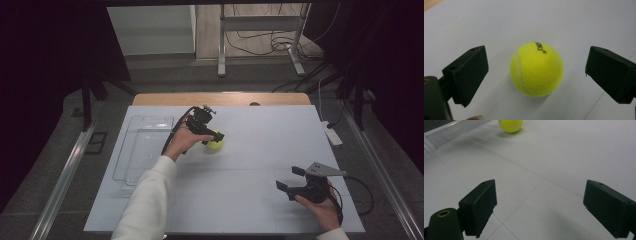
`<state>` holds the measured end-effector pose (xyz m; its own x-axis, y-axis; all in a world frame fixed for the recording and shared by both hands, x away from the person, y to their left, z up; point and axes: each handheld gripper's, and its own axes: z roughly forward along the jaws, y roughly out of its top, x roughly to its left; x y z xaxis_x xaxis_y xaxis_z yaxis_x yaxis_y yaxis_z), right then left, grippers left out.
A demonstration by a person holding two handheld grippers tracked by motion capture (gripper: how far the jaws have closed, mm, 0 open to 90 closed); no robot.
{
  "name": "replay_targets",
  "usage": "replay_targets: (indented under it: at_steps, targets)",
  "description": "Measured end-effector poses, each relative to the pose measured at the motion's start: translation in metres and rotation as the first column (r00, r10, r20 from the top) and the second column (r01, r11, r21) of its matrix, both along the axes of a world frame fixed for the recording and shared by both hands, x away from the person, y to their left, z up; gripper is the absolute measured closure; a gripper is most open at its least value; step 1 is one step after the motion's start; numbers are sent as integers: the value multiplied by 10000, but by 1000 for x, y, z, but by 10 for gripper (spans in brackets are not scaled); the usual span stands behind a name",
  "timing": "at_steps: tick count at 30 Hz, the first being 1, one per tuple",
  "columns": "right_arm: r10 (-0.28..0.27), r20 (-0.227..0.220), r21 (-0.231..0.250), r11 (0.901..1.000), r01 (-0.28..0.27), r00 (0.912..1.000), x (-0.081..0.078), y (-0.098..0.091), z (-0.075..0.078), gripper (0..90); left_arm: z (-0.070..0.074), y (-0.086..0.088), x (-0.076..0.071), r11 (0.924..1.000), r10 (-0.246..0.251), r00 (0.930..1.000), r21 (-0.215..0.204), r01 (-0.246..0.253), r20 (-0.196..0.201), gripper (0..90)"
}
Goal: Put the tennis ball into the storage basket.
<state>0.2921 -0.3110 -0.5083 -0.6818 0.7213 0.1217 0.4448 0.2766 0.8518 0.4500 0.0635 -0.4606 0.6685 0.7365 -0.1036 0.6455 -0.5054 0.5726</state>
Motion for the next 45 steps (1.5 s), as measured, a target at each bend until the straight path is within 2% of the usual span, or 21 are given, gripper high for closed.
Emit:
replay_targets:
  at_steps: [12,22,31,45]
  targets:
    - [24,1,-7,10000,-24,10000,0,0,0,119,-11,-10,3,9995,-73,9998,309,79,-205,49]
    - [12,5,-6,10000,-12,10000,0,0,0,118,-14,-12,4,9994,-67,9997,351,75,-232,48]
    - [10,4,-21,10000,-10,10000,0,0,0,117,-23,-15,6,9982,-62,9990,586,88,-432,45]
    - [16,-20,-64,10000,-16,10000,1,0,-1,117,-35,-22,9,9979,-60,9975,646,106,-708,44]
